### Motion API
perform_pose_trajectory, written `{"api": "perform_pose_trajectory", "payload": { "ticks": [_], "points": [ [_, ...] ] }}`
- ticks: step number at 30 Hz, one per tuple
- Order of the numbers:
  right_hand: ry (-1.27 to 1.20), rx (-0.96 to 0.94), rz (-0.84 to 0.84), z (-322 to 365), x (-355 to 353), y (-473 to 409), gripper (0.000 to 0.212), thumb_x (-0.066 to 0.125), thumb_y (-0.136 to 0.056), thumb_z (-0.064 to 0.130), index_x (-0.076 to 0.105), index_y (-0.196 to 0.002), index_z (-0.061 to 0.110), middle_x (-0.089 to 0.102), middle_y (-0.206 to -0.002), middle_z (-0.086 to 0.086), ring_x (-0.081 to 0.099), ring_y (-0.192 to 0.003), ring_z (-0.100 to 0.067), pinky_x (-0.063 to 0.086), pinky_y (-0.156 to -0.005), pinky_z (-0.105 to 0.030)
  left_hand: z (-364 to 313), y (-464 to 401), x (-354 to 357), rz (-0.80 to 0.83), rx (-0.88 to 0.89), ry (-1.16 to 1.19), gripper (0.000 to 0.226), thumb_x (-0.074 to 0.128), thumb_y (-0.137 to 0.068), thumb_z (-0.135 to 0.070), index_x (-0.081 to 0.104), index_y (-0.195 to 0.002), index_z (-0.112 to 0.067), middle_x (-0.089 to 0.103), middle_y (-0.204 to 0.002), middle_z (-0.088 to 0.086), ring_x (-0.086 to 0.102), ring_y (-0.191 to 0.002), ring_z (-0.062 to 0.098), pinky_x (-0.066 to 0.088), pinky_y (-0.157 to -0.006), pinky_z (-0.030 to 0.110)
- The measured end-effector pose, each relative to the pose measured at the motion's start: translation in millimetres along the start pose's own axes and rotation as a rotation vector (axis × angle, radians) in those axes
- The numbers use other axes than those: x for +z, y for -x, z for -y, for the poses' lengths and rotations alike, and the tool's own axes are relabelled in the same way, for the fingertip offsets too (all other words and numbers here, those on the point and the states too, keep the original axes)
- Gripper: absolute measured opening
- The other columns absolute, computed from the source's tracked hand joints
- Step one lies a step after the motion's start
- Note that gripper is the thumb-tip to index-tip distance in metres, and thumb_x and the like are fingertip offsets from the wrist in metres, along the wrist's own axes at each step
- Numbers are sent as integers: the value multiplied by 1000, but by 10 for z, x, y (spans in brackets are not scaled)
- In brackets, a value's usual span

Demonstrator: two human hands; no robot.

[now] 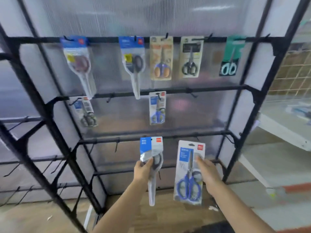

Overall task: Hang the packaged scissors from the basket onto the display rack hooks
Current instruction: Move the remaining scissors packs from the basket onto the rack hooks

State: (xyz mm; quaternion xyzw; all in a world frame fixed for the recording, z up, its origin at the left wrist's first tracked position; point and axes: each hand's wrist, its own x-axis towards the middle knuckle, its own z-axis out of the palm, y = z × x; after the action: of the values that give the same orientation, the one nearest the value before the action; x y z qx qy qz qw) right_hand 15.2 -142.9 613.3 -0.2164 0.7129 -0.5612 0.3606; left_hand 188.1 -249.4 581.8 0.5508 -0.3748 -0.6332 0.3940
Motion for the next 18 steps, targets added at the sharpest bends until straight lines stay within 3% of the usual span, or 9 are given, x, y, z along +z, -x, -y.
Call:
{"api": "perform_pose_trajectory", "payload": {
  "ticks": [3,5,9,14,18],
  "points": [
    [15,19,69,126,190,10,28,45,-98,33,61,-95,10,69,-85,-5,66,-76,-20,53,-68,-34,-137,-62,-171,-19,-20,-50,23,65,-88,-21,53,-102,-8,61,-92,8,59,-81,22,49,-84,42],
    [6,0,75,283,271,-21,24,44,-99,30,58,-92,12,65,-81,-1,62,-71,-13,46,-58,-27,-259,-131,-203,-11,-7,-55,29,65,-88,-22,52,-109,-6,60,-92,7,58,-82,21,49,-84,40],
    [1,-86,43,599,318,-142,21,44,-99,29,58,-97,14,67,-88,0,62,-77,-13,45,-63,-26,-553,-258,-123,22,39,-60,33,65,-88,-25,52,-112,-6,61,-96,8,60,-87,23,51,-85,42],
    [-3,-145,-21,957,297,-276,28,45,-98,30,60,-103,7,67,-97,-7,63,-88,-22,48,-73,-31,-907,-356,51,116,100,-8,27,63,-90,-24,52,-109,-8,60,-90,4,59,-77,18,49,-66,32],
    [-16,-162,-50,1032,333,-364,30,44,-99,30,59,-107,6,67,-97,-6,62,-82,-17,45,-62,-25,-1036,-455,94,174,133,5,29,63,-90,-23,54,-111,-6,61,-94,5,59,-79,18,50,-67,31]
  ]
}}
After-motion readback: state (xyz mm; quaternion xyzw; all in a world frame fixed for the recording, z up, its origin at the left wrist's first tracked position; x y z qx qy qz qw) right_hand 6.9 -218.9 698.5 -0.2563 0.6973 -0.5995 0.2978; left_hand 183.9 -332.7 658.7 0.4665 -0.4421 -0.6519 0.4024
